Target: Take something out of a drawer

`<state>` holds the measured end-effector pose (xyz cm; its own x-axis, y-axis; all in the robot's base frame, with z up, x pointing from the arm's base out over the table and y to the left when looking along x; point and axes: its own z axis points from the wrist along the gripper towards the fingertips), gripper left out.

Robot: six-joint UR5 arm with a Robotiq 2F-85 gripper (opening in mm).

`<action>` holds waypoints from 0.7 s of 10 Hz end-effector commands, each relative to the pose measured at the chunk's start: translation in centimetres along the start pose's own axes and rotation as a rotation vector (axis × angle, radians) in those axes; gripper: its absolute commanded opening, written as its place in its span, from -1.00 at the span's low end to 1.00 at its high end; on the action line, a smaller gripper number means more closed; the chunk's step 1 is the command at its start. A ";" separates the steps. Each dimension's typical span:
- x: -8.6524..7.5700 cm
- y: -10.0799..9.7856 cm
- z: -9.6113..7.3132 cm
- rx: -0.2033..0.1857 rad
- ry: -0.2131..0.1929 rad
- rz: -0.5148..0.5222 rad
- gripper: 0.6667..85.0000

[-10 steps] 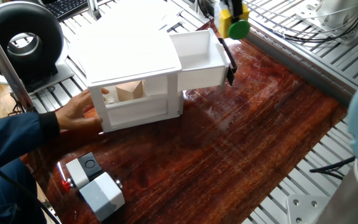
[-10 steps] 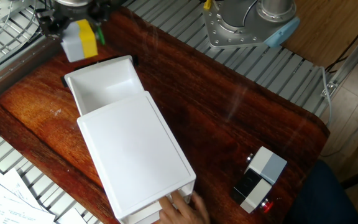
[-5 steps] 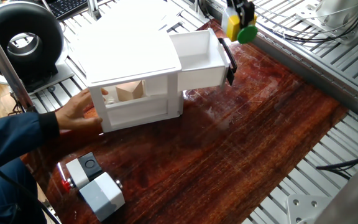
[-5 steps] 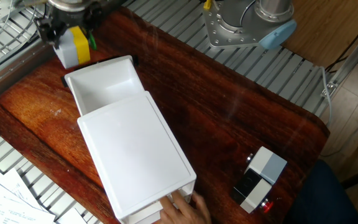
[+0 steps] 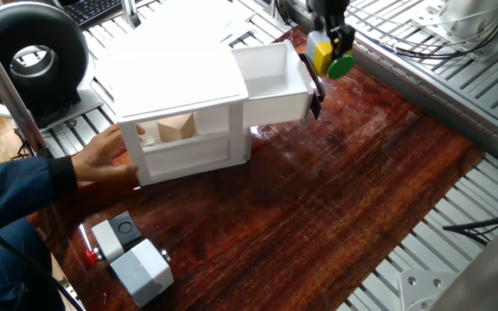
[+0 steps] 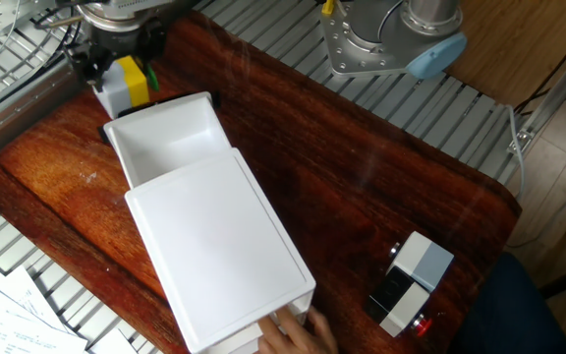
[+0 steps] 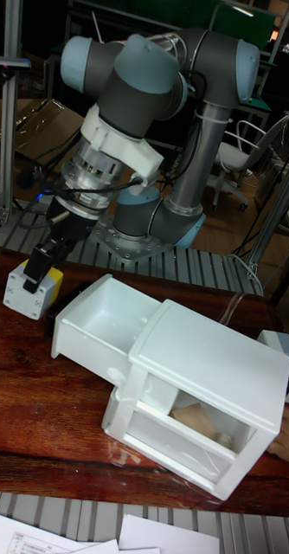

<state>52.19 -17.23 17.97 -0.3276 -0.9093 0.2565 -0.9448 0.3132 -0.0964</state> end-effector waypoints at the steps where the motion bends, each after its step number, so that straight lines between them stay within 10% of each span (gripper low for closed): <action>1: 1.1 3.8 0.2 -0.140 0.042 0.108 -0.99; 3: 2.4 5.2 -0.2 -0.190 0.105 0.207 -0.99; 4: 1.3 5.8 -0.2 -0.217 0.070 0.249 -0.99; 6: -6.7 7.6 -1.6 -0.349 -0.209 0.396 -0.99; 7: -7.8 6.5 -0.2 -0.310 -0.274 0.415 -0.99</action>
<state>47.39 -12.61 16.49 -0.5912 -0.7891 0.1668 -0.7887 0.6089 0.0853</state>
